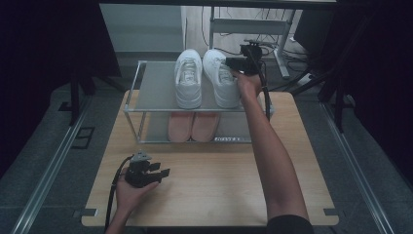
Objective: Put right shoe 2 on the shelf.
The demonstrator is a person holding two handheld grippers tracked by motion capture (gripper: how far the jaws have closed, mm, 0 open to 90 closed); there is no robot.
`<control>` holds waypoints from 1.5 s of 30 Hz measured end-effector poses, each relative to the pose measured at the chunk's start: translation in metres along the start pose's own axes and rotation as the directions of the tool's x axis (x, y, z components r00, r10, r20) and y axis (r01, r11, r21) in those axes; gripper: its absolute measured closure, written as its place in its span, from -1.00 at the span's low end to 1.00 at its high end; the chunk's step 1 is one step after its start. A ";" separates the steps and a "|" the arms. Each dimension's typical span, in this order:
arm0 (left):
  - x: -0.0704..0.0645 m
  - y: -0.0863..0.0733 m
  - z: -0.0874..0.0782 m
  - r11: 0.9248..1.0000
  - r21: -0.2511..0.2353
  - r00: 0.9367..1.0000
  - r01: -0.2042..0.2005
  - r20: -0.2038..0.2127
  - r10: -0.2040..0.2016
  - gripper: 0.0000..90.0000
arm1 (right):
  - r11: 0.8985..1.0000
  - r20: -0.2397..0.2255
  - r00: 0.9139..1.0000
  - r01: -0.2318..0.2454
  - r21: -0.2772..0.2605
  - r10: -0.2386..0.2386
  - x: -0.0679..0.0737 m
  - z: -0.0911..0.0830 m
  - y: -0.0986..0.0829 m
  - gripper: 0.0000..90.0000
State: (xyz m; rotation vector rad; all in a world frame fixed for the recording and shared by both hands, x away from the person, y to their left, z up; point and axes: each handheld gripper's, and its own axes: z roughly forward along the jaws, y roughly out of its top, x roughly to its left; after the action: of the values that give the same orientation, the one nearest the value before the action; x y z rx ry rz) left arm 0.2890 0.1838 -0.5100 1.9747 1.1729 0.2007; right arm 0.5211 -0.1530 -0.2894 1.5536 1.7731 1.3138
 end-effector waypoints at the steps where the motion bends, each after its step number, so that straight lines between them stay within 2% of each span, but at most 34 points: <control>1: 0.000 0.000 0.000 1.000 -0.001 1.000 0.002 0.001 -0.002 0.06 | 1.000 -0.006 1.000 0.006 -0.009 -0.006 -0.001 -0.006 0.000 0.24; 3: 0.000 0.000 -0.001 1.000 0.000 1.000 0.013 -0.001 -0.013 0.06 | 1.000 -0.027 1.000 0.011 -0.029 -0.012 -0.005 -0.019 0.000 0.26; 9: -0.003 -0.001 -0.003 1.000 0.001 1.000 0.008 -0.006 -0.008 0.06 | 0.995 -0.069 0.994 0.085 -0.049 -0.088 -0.019 -0.051 -0.010 0.47; 17: -0.005 0.000 -0.002 1.000 0.001 1.000 0.003 -0.012 -0.003 0.06 | 0.988 -0.123 0.980 0.154 -0.019 -0.155 -0.042 -0.068 -0.032 0.81; 20: -0.006 -0.001 -0.001 1.000 0.009 1.000 -0.006 -0.011 0.006 0.06 | 0.982 -0.123 0.975 0.188 -0.005 -0.187 -0.047 -0.070 -0.041 0.89; 24: -0.008 -0.001 -0.001 1.000 0.010 1.000 -0.013 -0.011 0.013 0.06 | 0.980 -0.131 0.972 0.198 0.009 -0.195 -0.053 -0.072 -0.049 0.99; 32: -0.011 -0.002 -0.004 1.000 0.004 1.000 -0.017 -0.004 0.017 0.06 | 0.977 -0.135 0.969 0.212 0.032 -0.206 -0.055 -0.075 -0.063 0.99; 40: -0.011 -0.002 0.000 1.000 0.019 1.000 -0.019 -0.006 0.019 0.06 | 0.971 -0.134 0.967 0.228 0.064 -0.218 -0.055 -0.064 -0.073 0.99; 45: -0.011 -0.002 -0.002 1.000 0.015 1.000 -0.013 -0.008 0.014 0.06 | 0.966 -0.138 0.963 0.244 0.085 -0.232 -0.049 -0.055 -0.078 1.00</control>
State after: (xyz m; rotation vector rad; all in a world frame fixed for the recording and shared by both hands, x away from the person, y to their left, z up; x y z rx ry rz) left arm 0.2806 0.1762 -0.5075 1.9972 1.1697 0.2074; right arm 0.4496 -0.2122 -0.3441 1.2810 2.0620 1.2450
